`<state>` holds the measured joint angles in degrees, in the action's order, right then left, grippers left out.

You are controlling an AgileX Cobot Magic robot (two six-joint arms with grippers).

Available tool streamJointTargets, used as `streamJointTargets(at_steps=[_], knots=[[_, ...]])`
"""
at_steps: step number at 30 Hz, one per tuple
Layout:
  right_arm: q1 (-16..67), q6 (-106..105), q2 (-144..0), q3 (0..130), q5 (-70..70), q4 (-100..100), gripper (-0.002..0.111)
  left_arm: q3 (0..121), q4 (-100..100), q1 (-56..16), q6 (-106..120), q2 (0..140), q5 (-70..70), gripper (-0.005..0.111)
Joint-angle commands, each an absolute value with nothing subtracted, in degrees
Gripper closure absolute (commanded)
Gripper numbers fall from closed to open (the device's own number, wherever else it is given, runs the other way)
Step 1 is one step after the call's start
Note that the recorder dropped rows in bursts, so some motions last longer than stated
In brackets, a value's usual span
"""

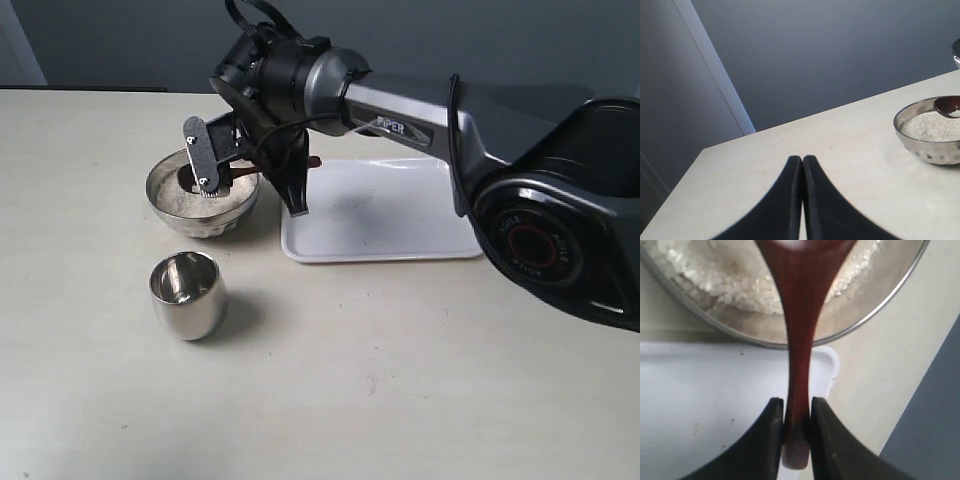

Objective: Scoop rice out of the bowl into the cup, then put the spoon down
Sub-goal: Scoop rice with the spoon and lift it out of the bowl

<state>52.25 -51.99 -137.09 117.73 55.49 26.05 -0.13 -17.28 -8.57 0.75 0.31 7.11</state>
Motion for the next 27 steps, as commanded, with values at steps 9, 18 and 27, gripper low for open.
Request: streamJointTargets(at_steps=[9,18,27], knots=[[51.8,-52.5,-133.3,118.0,63.0,22.1,0.108,0.0,-17.0,-8.8,0.4,0.0,6.9,0.106],[52.5,-52.5,-130.9,118.0,70.0,16.4,0.108,0.0,-17.0,-8.8,0.4,0.0,6.9,0.106],[55.7,-48.8,-130.9,118.0,70.0,15.4,0.108,0.0,-17.0,-8.8,0.4,0.0,6.9,0.106]])
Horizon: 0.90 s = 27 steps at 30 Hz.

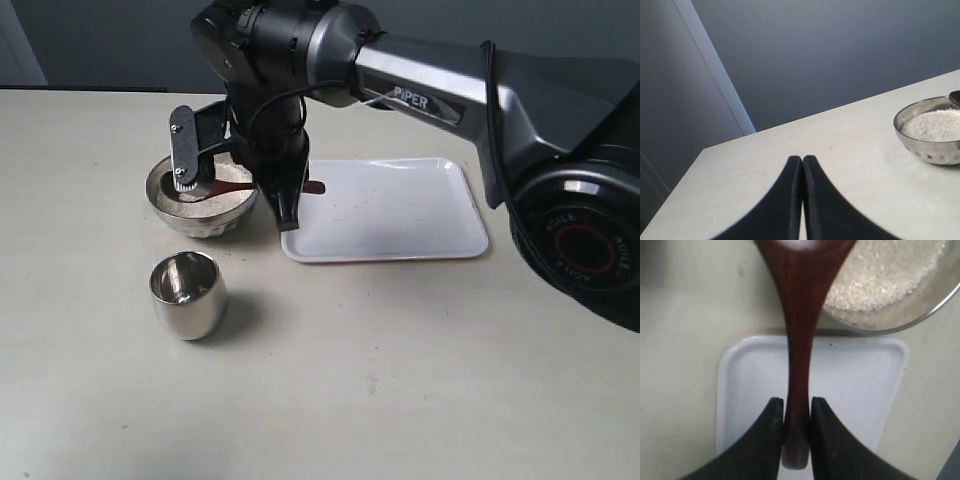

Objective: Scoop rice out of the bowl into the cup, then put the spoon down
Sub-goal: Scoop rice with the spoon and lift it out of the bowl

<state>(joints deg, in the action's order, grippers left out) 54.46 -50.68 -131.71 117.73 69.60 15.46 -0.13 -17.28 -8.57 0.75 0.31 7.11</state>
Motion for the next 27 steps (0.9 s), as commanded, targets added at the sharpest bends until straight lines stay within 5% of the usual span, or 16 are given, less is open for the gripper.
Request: streamJointTargets(at_steps=[1,27], knots=[[56.0,-48.8,-130.9,118.0,70.0,15.3,0.108,0.0,-17.0,-8.8,0.4,0.0,6.9,0.106],[59.6,-37.5,-126.7,116.9,70.0,17.4,0.108,0.0,-17.0,-8.8,0.4,0.0,6.9,0.106]])
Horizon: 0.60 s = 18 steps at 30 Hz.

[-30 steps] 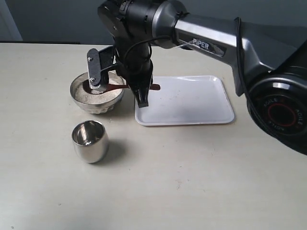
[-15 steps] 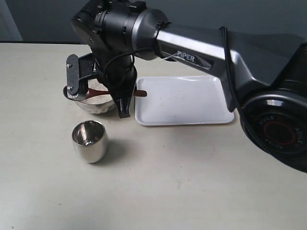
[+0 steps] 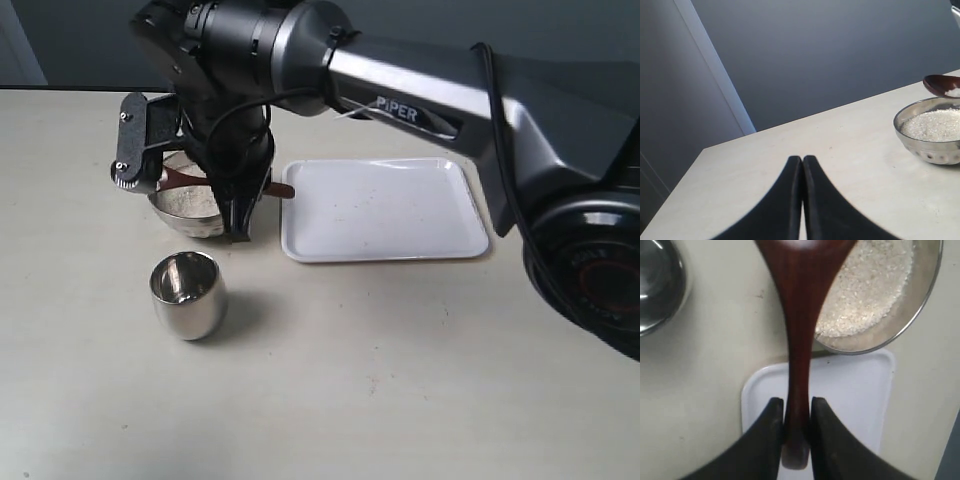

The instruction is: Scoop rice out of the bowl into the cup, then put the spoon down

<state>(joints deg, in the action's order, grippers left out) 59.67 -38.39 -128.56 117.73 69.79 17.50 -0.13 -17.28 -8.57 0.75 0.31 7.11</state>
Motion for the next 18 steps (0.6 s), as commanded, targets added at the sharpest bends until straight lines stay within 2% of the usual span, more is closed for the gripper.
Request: streamJointTargets(at_steps=[1,8,18], knots=[[59.6,-37.3,-126.2,115.8,70.0,17.4,0.108,0.0,-17.0,-8.8,0.4,0.0,6.9,0.106],[60.0,-35.8,-122.5,106.5,70.0,17.5,0.108,0.0,-17.0,-8.8,0.4,0.0,6.9,0.106],[63.3,-34.7,-120.8,100.9,70.0,16.9,0.108,0.0,-17.0,-8.8,0.4,0.0,6.9,0.106]])
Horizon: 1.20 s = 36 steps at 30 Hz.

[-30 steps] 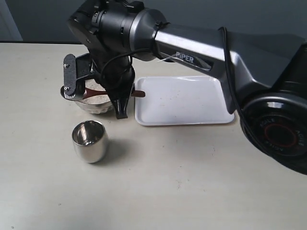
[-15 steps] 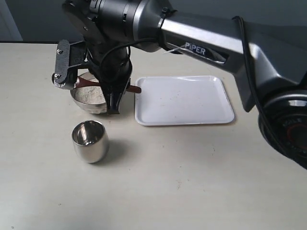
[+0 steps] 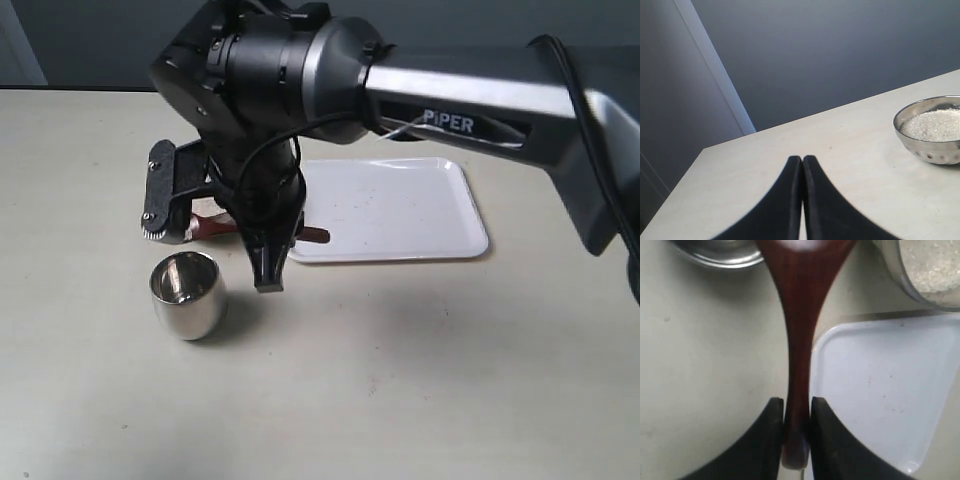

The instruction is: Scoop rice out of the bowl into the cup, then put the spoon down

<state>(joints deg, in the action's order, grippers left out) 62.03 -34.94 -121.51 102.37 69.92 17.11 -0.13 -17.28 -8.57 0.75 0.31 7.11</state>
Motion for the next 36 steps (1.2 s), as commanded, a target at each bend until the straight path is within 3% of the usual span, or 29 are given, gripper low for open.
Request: streamJointTargets(at_steps=[1,36], knots=[[63.4,-34.7,-120.8,100.6,70.0,17.2,0.108,0.0,-17.0,-8.8,0.4,0.0,6.9,0.106],[66.2,-25.3,-124.1,100.2,70.0,28.1,0.108,0.0,-17.0,-8.8,0.4,0.0,6.9,0.106]])
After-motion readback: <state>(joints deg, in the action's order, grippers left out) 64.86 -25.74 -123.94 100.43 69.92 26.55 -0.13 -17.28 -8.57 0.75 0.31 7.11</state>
